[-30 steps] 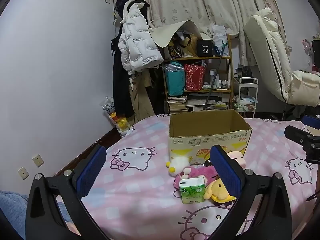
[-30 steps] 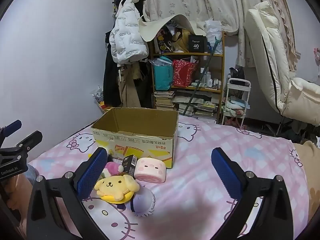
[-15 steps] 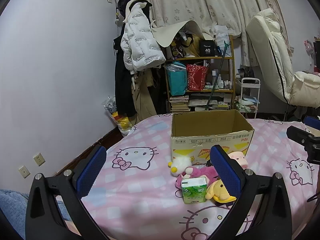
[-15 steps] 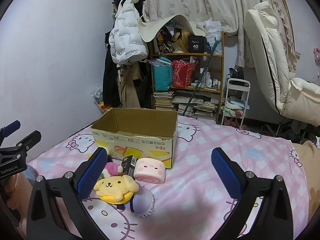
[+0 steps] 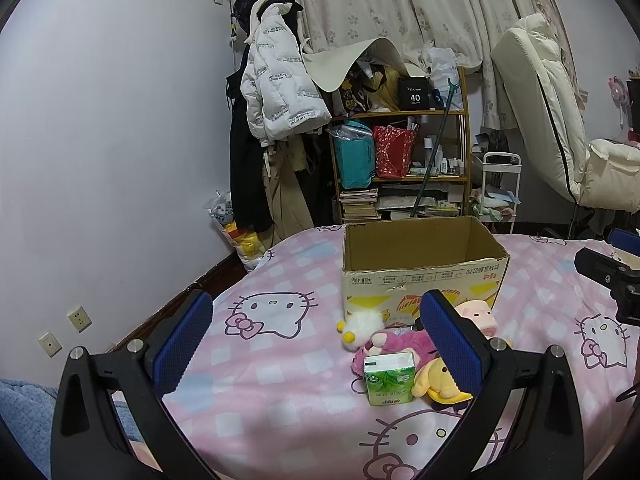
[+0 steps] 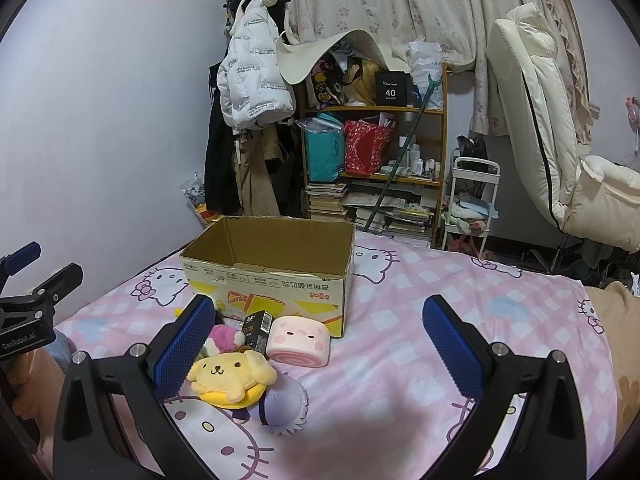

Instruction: Organize soft objects

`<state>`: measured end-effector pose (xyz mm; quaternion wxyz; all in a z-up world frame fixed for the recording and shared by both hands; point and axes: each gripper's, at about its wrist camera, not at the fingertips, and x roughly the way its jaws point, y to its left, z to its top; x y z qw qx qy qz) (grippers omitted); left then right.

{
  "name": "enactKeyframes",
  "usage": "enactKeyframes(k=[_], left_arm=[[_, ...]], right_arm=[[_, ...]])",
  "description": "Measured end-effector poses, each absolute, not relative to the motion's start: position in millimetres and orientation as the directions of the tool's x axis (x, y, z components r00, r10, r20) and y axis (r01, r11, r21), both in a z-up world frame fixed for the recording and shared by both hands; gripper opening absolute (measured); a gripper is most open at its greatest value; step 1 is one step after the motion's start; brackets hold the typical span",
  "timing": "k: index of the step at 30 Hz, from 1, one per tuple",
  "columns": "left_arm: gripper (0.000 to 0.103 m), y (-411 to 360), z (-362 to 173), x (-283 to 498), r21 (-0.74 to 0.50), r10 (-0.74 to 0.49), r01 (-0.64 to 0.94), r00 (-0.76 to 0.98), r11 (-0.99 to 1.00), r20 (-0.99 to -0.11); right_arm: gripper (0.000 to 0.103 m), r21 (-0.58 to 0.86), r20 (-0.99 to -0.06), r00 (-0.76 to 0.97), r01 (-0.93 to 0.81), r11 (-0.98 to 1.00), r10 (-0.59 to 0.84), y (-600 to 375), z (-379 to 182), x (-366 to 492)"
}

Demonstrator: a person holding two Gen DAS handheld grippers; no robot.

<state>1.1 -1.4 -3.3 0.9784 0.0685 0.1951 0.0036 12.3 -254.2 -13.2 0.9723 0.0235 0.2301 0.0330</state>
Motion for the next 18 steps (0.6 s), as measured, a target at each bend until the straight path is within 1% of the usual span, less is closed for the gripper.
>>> enactKeyframes(k=[18], left_arm=[[0.102, -0.7, -3.2, 1.5, 0.134, 0.029, 0.024, 0.924, 0.991, -0.381]], right_arm=[[0.103, 0.059, -0.444, 0.893, -0.051, 0.997, 0.071, -254.1, -12.5, 12.1]])
